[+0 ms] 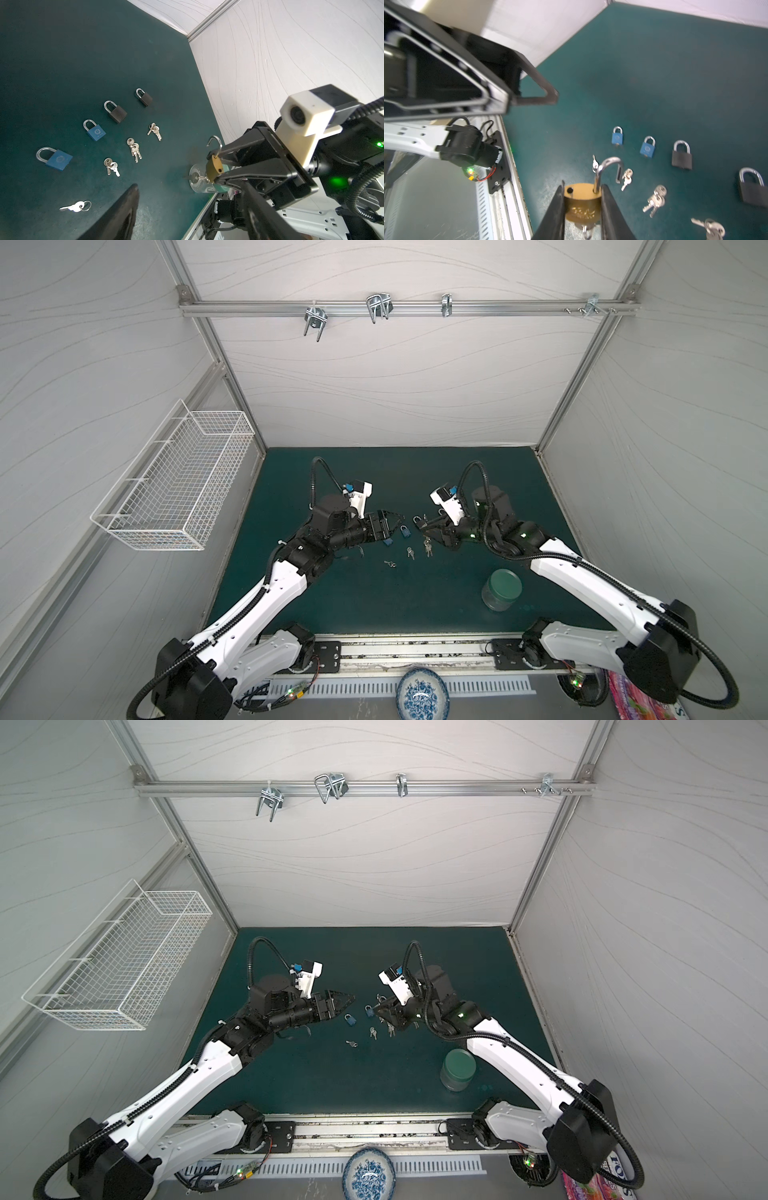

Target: Lock with the key

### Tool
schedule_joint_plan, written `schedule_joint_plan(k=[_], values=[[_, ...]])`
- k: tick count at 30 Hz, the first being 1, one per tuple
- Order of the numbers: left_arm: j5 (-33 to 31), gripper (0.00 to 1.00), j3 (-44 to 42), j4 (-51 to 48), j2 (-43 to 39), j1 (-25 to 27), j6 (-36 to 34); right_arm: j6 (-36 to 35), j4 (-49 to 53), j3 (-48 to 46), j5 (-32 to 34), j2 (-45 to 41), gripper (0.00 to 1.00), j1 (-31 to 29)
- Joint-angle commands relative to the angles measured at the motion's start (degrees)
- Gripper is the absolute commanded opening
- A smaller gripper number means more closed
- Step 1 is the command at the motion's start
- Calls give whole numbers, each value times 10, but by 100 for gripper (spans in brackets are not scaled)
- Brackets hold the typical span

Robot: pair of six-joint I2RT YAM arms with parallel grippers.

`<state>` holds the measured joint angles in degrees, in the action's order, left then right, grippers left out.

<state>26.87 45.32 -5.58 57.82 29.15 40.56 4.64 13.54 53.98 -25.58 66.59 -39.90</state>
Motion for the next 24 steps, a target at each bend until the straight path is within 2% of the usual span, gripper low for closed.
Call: schedule_joint_plan(k=[1,3,7,12,17,21,24], values=[[16,78,28,29,-10,-3,-5,-35,-14,18,-86,-11,0,12],[32,78,25,48,-19,-19,15,-15,-30,19,-136,-11,0,31],[110,83,7,142,-26,-69,71,40,-89,27,-287,6,0,81],[174,87,39,175,-19,-72,59,73,-130,53,-391,23,0,81],[226,90,63,218,-3,-69,75,111,-181,74,-442,33,0,71],[251,90,69,270,11,-49,96,104,-168,93,-446,44,0,54],[256,88,81,269,21,-18,83,105,-169,100,-442,49,0,45]])
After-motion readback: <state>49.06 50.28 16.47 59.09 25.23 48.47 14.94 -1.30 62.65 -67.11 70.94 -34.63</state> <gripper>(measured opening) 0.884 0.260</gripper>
